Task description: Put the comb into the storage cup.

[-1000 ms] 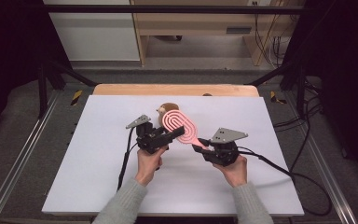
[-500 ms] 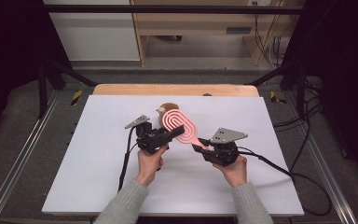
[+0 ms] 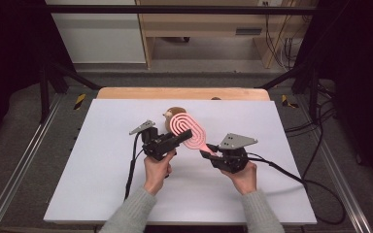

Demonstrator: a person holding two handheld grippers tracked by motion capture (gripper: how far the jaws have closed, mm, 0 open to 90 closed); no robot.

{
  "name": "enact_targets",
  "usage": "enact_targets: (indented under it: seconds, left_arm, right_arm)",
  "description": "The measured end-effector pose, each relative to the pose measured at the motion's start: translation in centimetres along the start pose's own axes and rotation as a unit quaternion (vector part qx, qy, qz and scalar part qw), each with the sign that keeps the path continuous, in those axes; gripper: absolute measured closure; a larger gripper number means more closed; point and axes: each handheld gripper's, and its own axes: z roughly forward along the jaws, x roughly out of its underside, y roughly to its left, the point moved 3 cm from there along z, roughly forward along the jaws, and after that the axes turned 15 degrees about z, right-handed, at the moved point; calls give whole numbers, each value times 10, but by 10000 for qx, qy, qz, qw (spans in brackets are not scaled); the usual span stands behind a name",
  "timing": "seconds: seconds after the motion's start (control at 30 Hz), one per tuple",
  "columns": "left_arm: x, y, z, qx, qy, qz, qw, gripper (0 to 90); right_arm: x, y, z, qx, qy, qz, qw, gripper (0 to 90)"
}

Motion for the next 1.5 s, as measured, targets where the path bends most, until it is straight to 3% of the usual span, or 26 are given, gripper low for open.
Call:
enact_targets:
  seconds: [0.3,0.93,1.5]
  left_arm:
    - [0,-3,0,79,-119,-45,9999,561]
    - [-3,-15,-2,308,-341,95,9989,623]
    - [-8,-22,-2,256,-448,322,9982,631]
  right_arm:
    - [0,0,0,12,-7,-2,10000,701]
    - [2,1,4,-74,40,26,10000,704]
    - [2,1,5,-177,55,61,9998,686]
